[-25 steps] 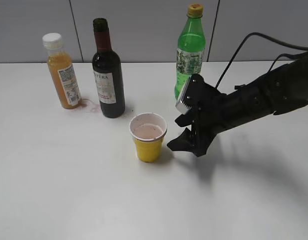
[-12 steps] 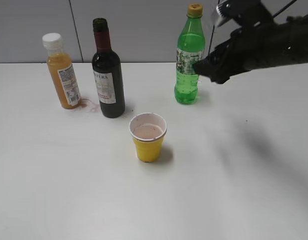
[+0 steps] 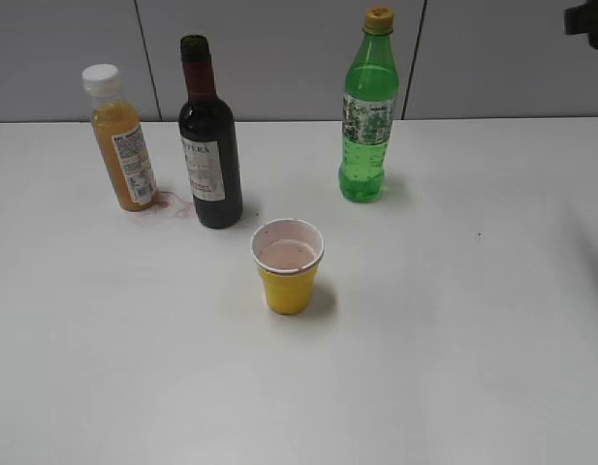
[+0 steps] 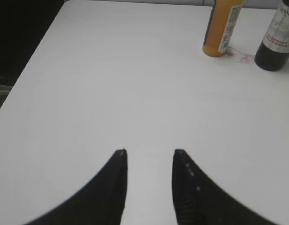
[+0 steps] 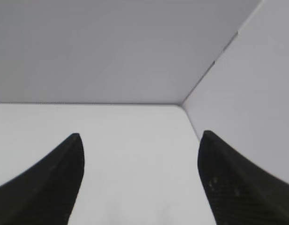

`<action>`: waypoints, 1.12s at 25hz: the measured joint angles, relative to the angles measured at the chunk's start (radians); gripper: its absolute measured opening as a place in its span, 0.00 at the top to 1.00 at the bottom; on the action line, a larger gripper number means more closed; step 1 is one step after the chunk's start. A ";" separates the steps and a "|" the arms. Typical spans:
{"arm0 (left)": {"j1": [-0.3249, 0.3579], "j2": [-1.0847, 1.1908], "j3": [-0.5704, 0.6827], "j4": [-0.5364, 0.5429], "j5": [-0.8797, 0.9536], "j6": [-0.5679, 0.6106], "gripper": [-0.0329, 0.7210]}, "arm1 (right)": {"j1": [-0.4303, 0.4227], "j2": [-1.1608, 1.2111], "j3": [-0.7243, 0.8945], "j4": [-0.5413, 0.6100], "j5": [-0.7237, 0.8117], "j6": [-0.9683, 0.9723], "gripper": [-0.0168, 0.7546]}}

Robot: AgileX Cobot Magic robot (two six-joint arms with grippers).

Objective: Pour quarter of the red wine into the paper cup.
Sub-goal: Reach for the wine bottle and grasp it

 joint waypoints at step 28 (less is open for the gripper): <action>0.000 0.000 0.000 0.000 0.000 0.000 0.64 | -0.266 -0.377 0.121 1.464 0.611 -1.321 0.21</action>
